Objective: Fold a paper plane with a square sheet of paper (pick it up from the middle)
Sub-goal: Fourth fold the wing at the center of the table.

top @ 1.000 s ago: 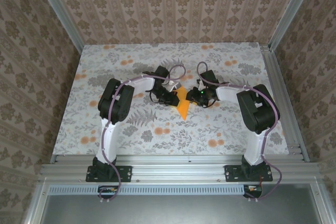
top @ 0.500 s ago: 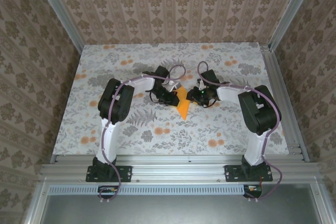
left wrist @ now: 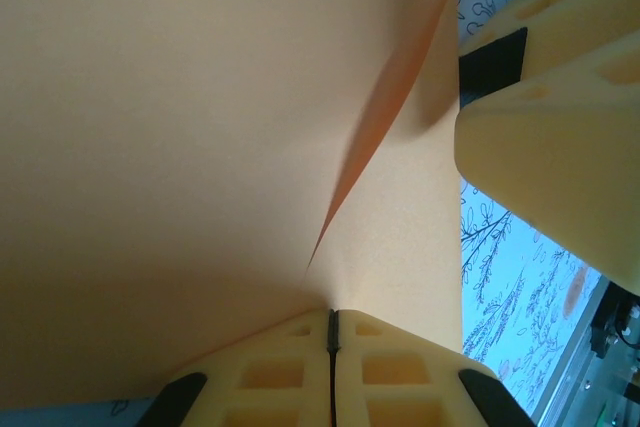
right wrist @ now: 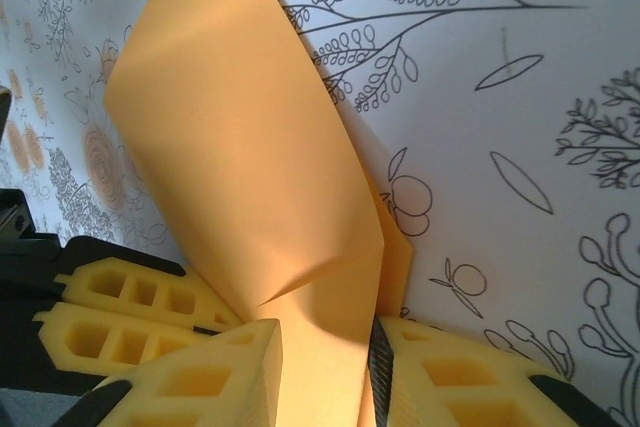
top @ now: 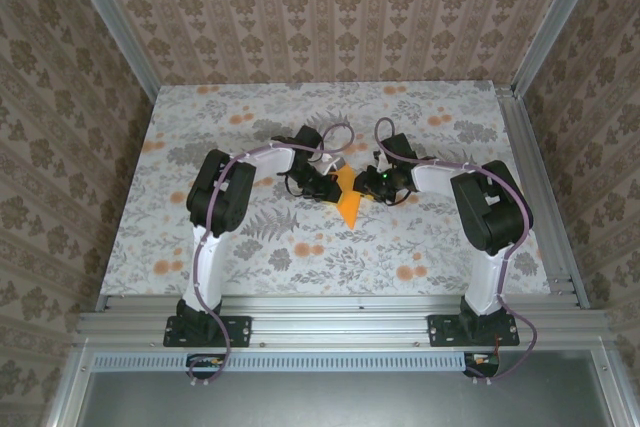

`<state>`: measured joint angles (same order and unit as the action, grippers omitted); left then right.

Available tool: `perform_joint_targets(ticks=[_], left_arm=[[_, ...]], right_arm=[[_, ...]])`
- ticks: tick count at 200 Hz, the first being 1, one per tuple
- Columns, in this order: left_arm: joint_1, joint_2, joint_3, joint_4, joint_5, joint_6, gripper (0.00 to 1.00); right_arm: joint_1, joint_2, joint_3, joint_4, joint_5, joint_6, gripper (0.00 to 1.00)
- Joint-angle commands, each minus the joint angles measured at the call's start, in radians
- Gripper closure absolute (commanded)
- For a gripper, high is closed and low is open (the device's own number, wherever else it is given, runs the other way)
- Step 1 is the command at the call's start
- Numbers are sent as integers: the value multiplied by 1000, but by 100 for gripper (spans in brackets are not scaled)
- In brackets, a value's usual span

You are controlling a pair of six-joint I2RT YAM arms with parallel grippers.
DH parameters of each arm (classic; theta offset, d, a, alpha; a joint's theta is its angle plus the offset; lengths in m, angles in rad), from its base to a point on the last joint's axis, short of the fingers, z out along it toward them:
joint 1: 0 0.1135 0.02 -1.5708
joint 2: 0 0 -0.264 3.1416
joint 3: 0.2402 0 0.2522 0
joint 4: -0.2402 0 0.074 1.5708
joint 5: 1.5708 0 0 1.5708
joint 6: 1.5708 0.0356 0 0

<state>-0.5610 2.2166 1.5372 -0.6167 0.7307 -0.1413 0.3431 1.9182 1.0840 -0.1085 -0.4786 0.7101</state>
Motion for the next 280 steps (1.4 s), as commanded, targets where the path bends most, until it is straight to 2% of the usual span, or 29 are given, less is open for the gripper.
perform_joint_targets(ticks=[1,113,178,220,280], left_arm=[[18,52,-43,-93,-157,33,93],[20,23,-72,-55,-151,13,95],[23,19,-83,-37,-140,2,95],[23,24,-86,-25,-130,-5,96],[24,38,-86,-10,-122,-12,96]], right_arm=[[4,-4,10,16,-22,5,68],[46,-62,-35,55,-25,13,84],[98,-83,-9,-48,113,-22,91],[123,-82,3,-49,142,-13,91],[129,-131,-51,36,102,40,82]])
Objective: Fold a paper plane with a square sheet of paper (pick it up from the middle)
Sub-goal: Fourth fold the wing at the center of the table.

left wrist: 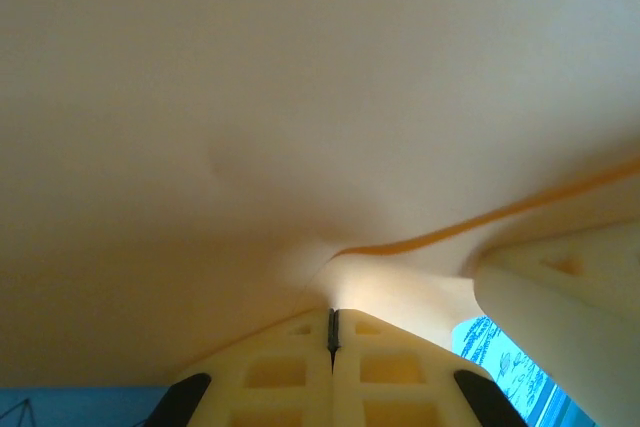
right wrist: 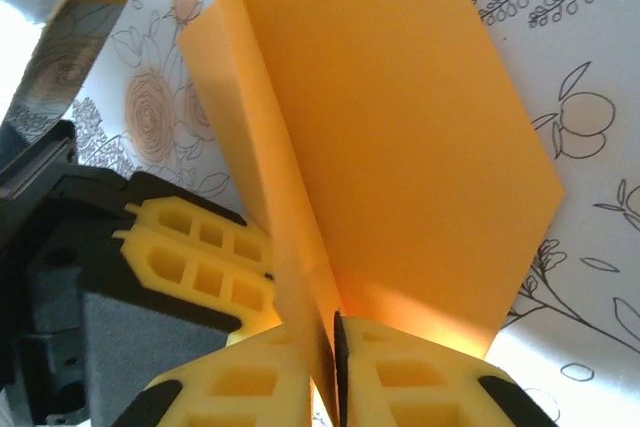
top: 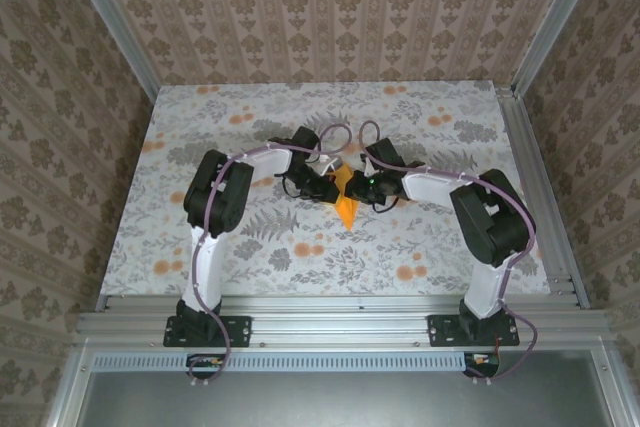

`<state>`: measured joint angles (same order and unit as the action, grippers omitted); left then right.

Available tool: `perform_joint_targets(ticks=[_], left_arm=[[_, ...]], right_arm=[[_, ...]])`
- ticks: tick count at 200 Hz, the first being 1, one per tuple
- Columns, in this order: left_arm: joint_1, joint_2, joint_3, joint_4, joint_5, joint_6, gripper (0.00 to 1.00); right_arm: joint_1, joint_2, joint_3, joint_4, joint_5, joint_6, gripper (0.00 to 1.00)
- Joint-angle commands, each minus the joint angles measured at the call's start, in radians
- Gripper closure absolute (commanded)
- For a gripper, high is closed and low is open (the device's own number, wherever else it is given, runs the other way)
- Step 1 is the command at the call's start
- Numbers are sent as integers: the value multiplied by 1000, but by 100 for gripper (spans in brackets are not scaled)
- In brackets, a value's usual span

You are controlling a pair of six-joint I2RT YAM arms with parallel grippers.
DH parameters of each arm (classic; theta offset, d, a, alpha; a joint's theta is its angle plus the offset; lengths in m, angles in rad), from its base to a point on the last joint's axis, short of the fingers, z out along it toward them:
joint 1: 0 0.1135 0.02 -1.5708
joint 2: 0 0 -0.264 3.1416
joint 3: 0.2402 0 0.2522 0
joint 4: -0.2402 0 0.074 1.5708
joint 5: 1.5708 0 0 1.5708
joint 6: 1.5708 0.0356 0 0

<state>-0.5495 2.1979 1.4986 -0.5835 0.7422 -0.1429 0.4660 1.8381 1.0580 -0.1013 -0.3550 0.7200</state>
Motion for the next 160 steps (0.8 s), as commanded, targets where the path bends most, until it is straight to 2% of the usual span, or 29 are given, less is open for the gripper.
perform_joint_targets(ticks=[1,82,137,160], left_arm=[[13,57,-47,-43,-133,-11,96],[20,57,-59,-23,-111,-18,96],[26,49,-72,-3,-106,-33,96],[28,45,-74,5,-64,-35,96]], right_arm=[[7,-52,-26,31,-23,32,82],[6,-64,-69,73,-48,60,83],[6,-30,-77,139,-67,86,90],[8,-10,-71,154,-76,96,91]])
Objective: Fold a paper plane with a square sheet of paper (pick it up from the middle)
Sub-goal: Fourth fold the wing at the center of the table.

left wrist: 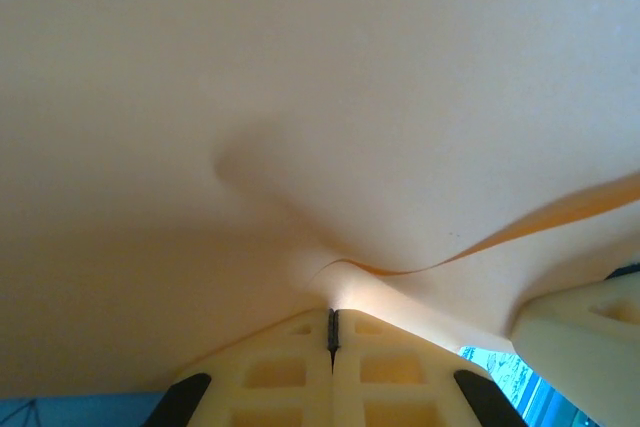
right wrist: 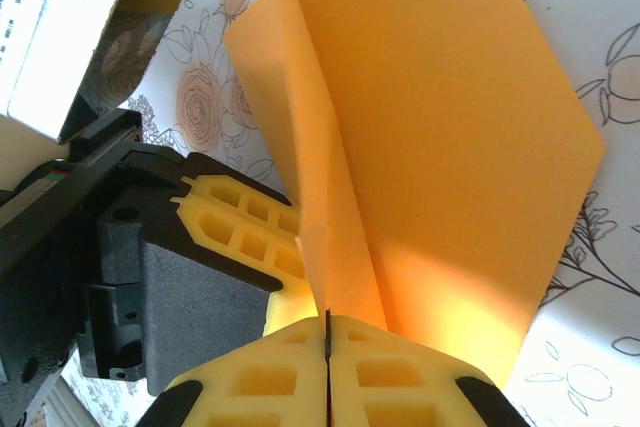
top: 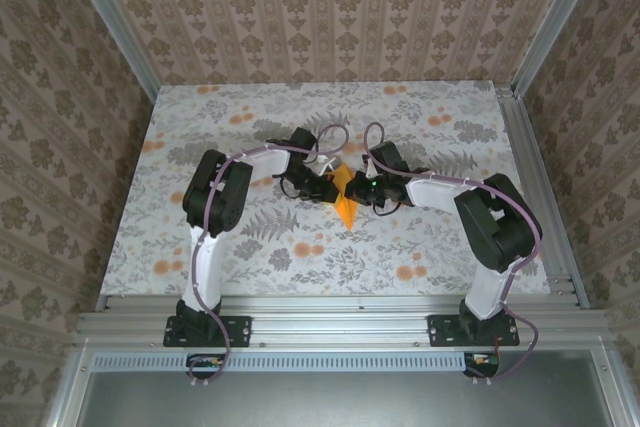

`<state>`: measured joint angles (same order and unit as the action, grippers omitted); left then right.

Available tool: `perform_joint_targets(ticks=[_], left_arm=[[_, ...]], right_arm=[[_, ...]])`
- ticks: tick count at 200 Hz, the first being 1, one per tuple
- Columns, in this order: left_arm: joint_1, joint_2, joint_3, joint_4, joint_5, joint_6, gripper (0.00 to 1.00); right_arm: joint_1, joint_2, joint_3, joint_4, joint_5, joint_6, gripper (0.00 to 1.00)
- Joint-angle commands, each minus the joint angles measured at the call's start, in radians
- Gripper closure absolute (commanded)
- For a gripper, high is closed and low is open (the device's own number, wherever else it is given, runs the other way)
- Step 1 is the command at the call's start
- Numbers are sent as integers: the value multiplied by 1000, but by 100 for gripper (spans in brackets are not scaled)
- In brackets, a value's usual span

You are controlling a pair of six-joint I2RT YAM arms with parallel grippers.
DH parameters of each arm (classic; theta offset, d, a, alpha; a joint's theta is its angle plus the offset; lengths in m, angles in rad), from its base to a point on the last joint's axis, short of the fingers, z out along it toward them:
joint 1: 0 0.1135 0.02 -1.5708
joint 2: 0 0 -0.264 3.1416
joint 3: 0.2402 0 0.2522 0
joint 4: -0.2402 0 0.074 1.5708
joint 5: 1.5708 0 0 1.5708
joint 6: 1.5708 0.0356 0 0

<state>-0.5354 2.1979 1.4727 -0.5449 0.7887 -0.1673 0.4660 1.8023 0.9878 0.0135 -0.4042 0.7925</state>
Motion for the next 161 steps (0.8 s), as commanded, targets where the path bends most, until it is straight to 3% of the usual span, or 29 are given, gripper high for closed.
perform_joint_targets(ticks=[1,161], left_arm=[[14,44,-48,-33,-111,-11,96],[38,12,-90,25,-46,-28,100]], right_arm=[[8,26,-1,39,-27,23,91],[10,107,10,122,-45,85,90]])
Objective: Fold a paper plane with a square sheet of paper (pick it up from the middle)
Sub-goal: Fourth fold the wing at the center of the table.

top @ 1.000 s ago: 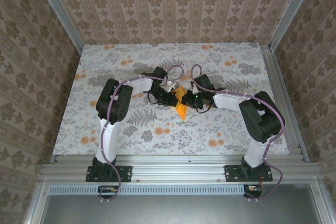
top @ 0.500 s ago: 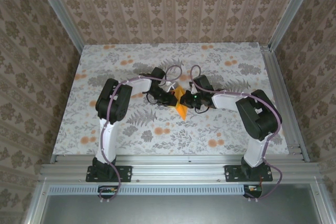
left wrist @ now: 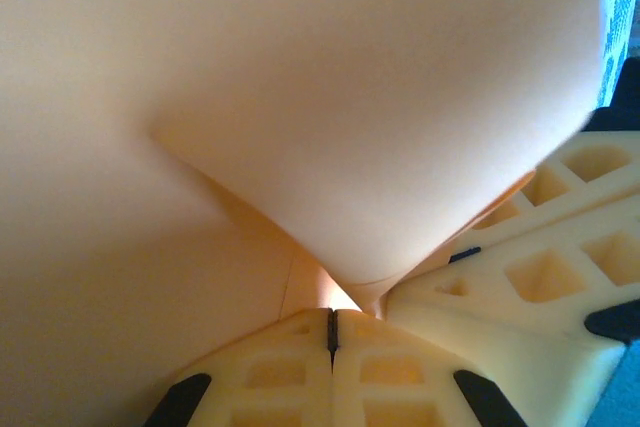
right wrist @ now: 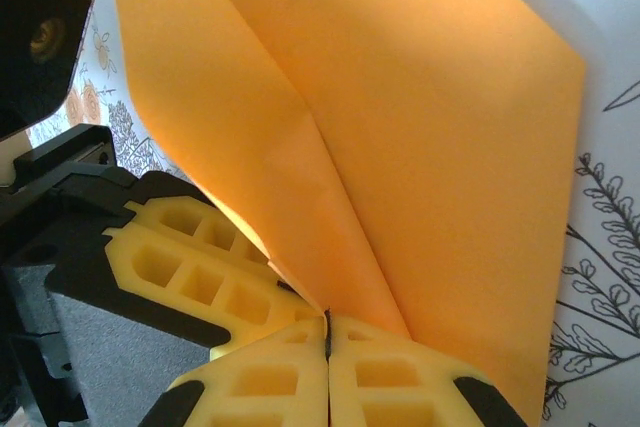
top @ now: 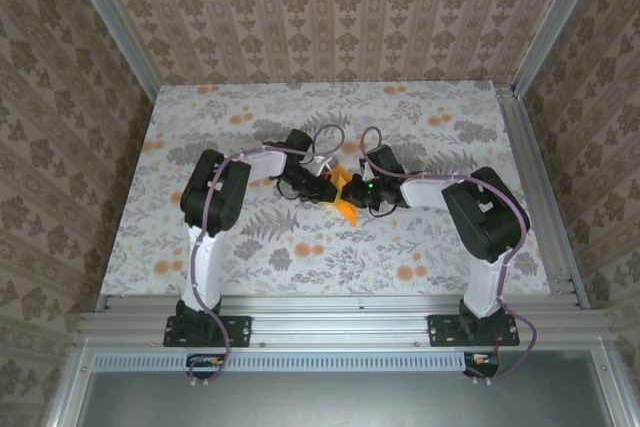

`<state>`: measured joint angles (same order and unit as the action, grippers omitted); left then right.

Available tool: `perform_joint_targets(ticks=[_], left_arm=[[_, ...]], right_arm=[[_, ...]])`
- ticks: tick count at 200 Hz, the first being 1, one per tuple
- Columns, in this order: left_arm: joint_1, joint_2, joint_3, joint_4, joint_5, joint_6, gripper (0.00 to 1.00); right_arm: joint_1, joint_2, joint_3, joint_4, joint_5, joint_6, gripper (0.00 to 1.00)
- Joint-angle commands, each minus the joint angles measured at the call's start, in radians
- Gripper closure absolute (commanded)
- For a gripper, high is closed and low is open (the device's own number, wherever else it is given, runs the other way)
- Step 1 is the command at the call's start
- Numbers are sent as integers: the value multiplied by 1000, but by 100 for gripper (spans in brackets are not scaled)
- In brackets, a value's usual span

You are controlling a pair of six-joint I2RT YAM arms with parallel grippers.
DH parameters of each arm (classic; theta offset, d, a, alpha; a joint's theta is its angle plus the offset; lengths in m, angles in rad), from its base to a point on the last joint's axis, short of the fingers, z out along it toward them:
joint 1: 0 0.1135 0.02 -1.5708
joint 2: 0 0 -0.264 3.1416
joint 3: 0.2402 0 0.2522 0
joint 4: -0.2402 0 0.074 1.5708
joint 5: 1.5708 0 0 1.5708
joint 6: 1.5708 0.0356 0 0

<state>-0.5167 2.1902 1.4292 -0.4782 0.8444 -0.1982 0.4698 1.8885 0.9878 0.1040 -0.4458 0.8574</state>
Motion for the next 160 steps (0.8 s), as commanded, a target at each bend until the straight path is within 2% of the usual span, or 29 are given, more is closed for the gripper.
perform_joint_targets(ticks=[1,39,89,130,160], left_arm=[[19,20,-47,-42,-101,3,100],[25,14,-57,-33,-101,3,100],[28,-4,-93,18,-101,-18,100],[29,-24,-118,59,-104,-36,100],[29,-52,-144,103,-101,-46,100]], right_arm=[[6,21,9,31,-3,20,90],[6,-10,0,14,21,5,86],[6,-58,-45,87,47,19,80],[2,-68,-91,187,59,56,80],[3,-51,-81,184,59,60,81]])
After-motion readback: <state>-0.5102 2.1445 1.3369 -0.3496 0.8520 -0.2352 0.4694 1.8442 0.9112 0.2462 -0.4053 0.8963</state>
